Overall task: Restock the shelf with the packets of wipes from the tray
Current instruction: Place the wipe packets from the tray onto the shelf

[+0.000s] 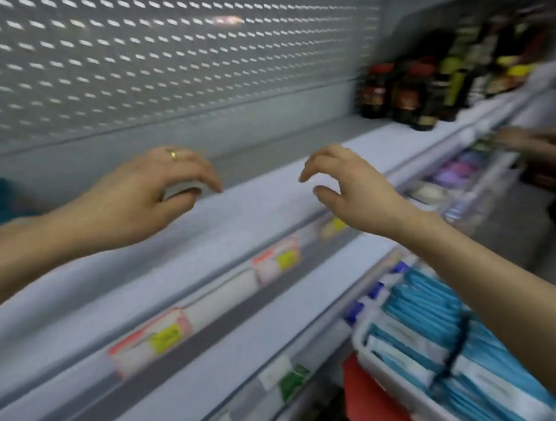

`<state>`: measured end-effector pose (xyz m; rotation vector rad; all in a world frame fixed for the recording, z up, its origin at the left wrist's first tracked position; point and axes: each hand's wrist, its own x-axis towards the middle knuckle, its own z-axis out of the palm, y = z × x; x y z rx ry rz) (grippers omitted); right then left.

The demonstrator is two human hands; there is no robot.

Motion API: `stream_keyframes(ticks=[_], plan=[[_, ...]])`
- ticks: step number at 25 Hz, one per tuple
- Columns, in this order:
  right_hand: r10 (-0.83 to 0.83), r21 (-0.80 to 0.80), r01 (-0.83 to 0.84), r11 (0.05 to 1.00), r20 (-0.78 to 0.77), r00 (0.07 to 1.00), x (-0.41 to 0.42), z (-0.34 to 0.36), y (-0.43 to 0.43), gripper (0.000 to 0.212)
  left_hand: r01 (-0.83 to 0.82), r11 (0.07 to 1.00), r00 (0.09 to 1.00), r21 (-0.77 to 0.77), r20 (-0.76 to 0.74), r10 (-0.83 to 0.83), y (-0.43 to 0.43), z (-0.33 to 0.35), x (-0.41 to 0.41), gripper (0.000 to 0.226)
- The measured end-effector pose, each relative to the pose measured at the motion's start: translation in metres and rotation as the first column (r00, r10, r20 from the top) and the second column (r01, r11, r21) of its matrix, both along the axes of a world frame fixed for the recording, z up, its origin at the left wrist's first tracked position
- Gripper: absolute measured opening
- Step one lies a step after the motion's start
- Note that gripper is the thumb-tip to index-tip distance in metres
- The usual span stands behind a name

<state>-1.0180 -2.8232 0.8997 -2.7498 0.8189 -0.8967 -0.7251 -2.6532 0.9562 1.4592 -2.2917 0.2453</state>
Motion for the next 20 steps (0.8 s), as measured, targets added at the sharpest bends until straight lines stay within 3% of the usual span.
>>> stream_keyframes(ticks=[3, 7, 12, 15, 18, 20], plan=[[-0.227, 0.131, 0.226, 0.965, -0.007, 0.974, -0.094, -0.039, -0.006, 0.031, 0.21, 0.977, 0.978, 0.027, -0.012, -0.21, -0.043, -0.013, -0.091, 0.029], [-0.393, 0.266, 0.426, 0.865, -0.172, 0.903, -0.197, -0.108, 0.012, 0.03, 0.405, 0.911, 0.911, 0.08, 0.044, -0.41, -0.083, -0.056, -0.178, 0.029], [-0.428, 0.375, 0.578, 0.725, -0.413, 0.804, -0.278, -0.196, 0.06, 0.032, 0.459, 0.856, 0.873, 0.238, 0.059, -0.485, -0.105, -0.134, -0.236, 0.034], [-0.399, 0.429, 0.605, 0.67, -0.479, 0.782, -0.299, -0.227, 0.091, 0.032, 0.466, 0.806, 0.86, 0.364, 0.03, -0.51, -0.11, -0.178, -0.257, 0.038], [-0.414, 0.388, 0.628, 0.674, -0.506, 0.757, -0.311, -0.248, 0.109, 0.03, 0.433, 0.787, 0.871, 0.439, 0.022, -0.491, -0.113, -0.213, -0.268, 0.033], [-0.476, 0.271, 0.643, 0.716, -0.485, 0.734, -0.317, -0.257, 0.117, 0.03, 0.422, 0.78, 0.873, 0.462, 0.026, -0.488, -0.116, -0.228, -0.273, 0.034]])
